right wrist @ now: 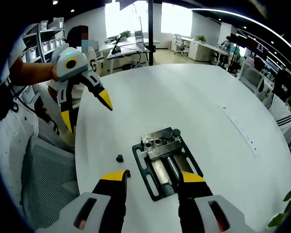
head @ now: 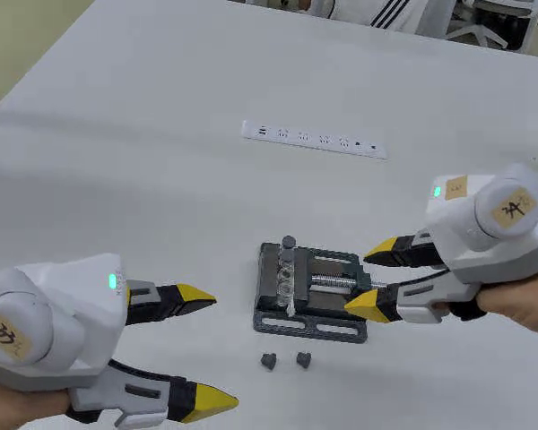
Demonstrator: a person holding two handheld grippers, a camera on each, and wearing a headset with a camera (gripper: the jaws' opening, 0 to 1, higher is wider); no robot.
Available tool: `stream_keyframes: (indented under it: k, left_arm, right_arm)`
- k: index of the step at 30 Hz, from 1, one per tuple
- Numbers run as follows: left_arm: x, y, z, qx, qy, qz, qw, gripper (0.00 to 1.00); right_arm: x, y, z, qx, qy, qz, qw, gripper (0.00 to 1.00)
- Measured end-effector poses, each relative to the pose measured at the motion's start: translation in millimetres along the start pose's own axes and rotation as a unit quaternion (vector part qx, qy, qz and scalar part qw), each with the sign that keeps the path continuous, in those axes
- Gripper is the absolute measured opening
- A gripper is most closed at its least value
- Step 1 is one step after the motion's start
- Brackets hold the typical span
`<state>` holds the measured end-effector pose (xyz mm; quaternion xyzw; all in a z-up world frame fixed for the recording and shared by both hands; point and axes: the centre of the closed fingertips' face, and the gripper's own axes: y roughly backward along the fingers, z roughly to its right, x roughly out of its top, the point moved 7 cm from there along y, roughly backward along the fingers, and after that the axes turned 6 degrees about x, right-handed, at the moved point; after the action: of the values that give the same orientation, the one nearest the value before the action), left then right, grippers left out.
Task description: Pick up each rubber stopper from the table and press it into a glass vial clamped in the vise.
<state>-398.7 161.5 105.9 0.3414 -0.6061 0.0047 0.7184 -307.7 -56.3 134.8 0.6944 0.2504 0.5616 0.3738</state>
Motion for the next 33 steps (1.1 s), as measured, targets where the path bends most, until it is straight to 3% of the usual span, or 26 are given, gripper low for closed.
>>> stream_keyframes:
  k: [7,10,13,16,26,33]
  left_arm:
    - [-6.9,-11.3,-5.1,-0.012,-0.027,-0.031,0.9991,0.46]
    - [-11.8,-17.0,-7.0,-0.019,-0.059,-0.055,0.9966,0.42]
    - [-11.0,-23.5,-4.8,-0.025,-0.071,-0.067,0.9949,0.37]
    - [-14.6,-29.0,-9.8,-0.03,-0.086,-0.081,0.9926,0.33]
    - [-21.6,-53.4,-15.4,-0.051,-0.133,-0.116,0.9829,0.24]
    - [-26.6,-70.3,-19.7,-0.062,-0.149,-0.131,0.9783,0.16]
  right_arm:
    - [-23.9,11.5,-8.3,-0.005,-0.026,0.027,0.9993,0.43]
    - [-33.6,14.7,-12.8,-0.005,-0.036,0.043,0.9984,0.46]
    - [-42.5,17.9,-17.9,-0.004,-0.044,0.059,0.9973,0.51]
    - [-53.4,21.1,-23.4,-0.005,-0.046,0.069,0.9965,0.53]
    - [-72.8,28.5,-36.8,-0.008,-0.07,0.097,0.9929,0.57]
    - [-77.6,30.6,-41.5,-0.01,-0.079,0.112,0.9905,0.57]
